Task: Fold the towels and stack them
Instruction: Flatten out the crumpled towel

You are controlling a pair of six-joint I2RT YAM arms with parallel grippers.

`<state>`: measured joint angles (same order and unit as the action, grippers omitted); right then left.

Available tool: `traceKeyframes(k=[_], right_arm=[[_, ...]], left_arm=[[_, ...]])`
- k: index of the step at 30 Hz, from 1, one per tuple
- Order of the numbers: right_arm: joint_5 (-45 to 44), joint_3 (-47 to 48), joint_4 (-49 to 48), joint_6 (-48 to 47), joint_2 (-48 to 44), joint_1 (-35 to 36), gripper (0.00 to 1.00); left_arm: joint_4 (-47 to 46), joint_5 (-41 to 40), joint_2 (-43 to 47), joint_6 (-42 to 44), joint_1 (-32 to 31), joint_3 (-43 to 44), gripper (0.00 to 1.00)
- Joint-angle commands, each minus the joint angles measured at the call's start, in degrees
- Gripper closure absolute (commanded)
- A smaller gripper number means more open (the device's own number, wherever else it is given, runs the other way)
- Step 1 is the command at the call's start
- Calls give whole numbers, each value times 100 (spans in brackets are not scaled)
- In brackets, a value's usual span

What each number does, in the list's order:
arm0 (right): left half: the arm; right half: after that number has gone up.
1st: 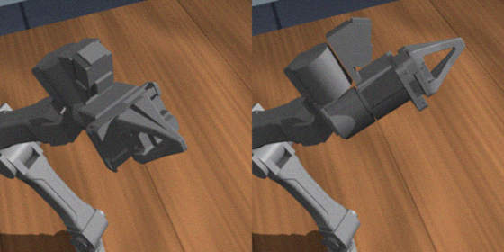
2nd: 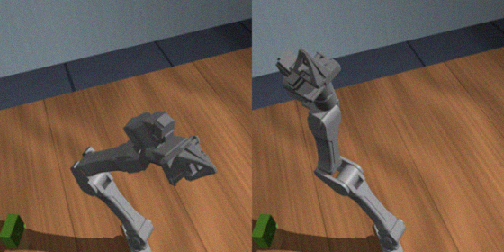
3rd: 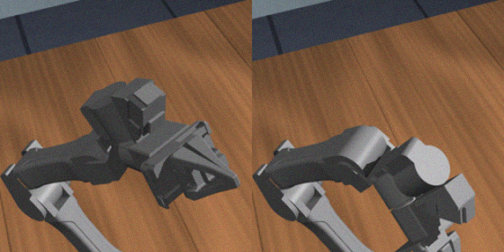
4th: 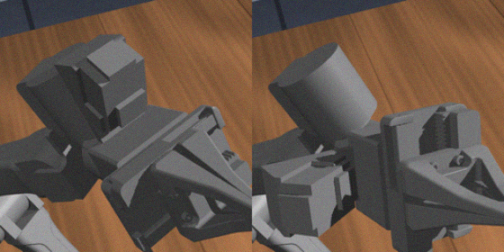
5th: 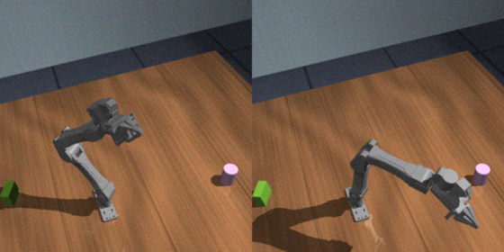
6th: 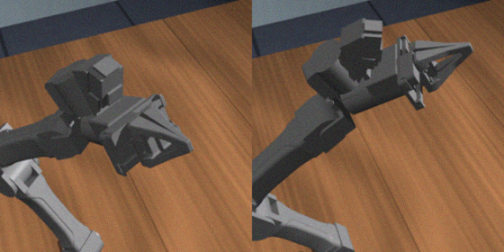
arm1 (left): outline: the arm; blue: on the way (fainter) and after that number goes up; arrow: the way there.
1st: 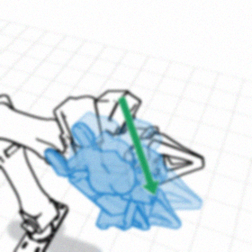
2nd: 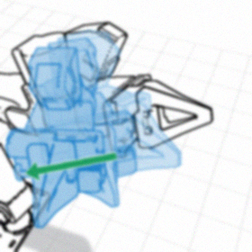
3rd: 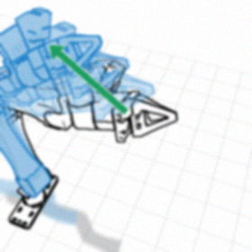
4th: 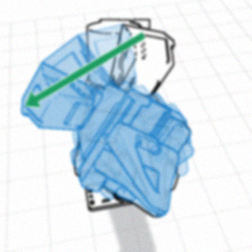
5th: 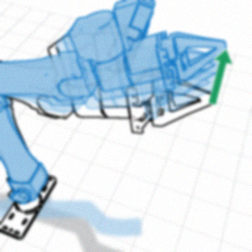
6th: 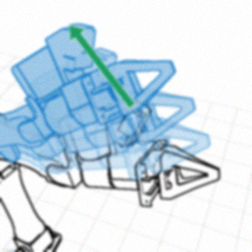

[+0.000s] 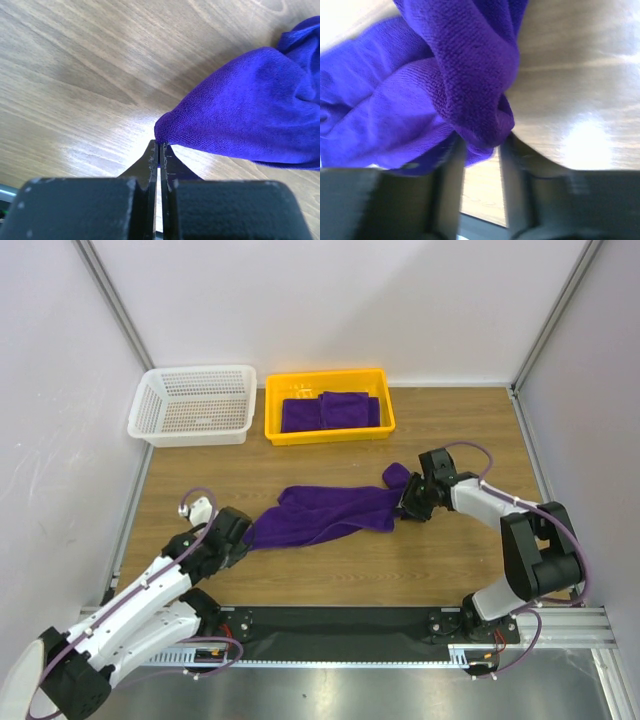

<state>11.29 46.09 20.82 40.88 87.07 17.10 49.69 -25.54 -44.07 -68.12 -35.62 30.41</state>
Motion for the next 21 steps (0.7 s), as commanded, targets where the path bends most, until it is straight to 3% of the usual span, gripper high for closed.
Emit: traceKeyframes(k=[1, 6, 11, 15, 17, 21], right_arm=[[-268, 470, -140, 69, 213, 39, 67], [-408, 1261, 289, -115, 399, 91, 99], [-995, 2157, 1379, -519, 294, 135, 100], [-1690, 3140, 2896, -950, 170, 162, 100], [-1945, 3441, 3626, -1179, 266, 153, 100], [-2025, 3618, 4211, -1320, 504, 232, 100]], left_arm=[[85, -180, 206, -70, 2, -36, 100], [49, -276, 206, 184, 11, 96, 100], [119, -381, 206, 386, 11, 237, 100], [286, -478, 215, 518, 20, 456, 100], [374, -496, 215, 606, 11, 527, 100], [401, -575, 241, 694, 11, 562, 100]])
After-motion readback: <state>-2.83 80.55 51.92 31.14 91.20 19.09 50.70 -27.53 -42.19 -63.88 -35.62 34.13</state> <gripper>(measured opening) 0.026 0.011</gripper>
